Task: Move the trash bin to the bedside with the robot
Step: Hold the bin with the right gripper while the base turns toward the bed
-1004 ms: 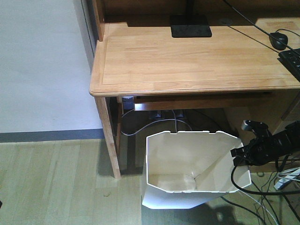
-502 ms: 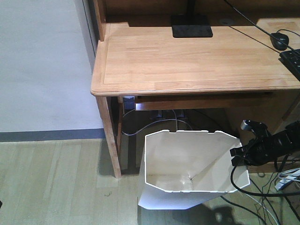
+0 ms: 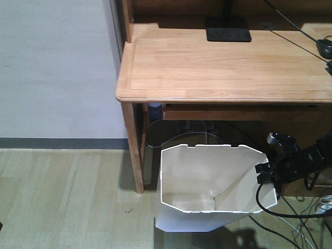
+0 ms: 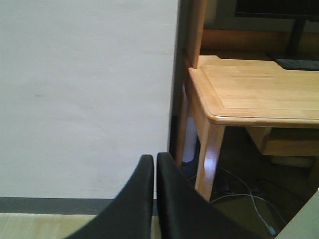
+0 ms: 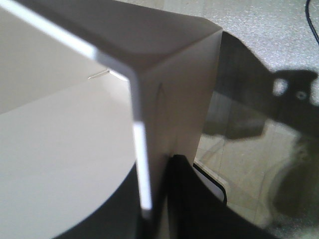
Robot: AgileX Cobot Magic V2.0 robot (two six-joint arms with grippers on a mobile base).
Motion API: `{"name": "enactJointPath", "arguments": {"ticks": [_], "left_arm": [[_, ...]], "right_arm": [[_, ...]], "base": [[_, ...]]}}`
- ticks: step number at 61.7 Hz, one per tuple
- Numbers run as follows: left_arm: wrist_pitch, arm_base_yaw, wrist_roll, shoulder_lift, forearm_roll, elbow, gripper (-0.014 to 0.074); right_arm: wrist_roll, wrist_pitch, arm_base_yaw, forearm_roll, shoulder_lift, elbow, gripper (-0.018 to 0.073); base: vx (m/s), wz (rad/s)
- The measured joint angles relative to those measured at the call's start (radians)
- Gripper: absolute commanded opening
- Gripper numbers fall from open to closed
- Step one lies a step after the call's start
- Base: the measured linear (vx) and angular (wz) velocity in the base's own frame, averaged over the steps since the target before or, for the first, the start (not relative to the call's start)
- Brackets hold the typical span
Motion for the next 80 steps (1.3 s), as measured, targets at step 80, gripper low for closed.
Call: {"name": "enactJointPath", "arguments": {"ticks": [80], "left_arm": [[0.0, 0.0, 0.0, 0.0, 0.0, 0.0, -0.0006]], "right_arm": [[0.0, 0.004, 0.001, -0.003, 0.0, 0.0, -0.0005]], "base": [[-0.01, 0.41]]}}
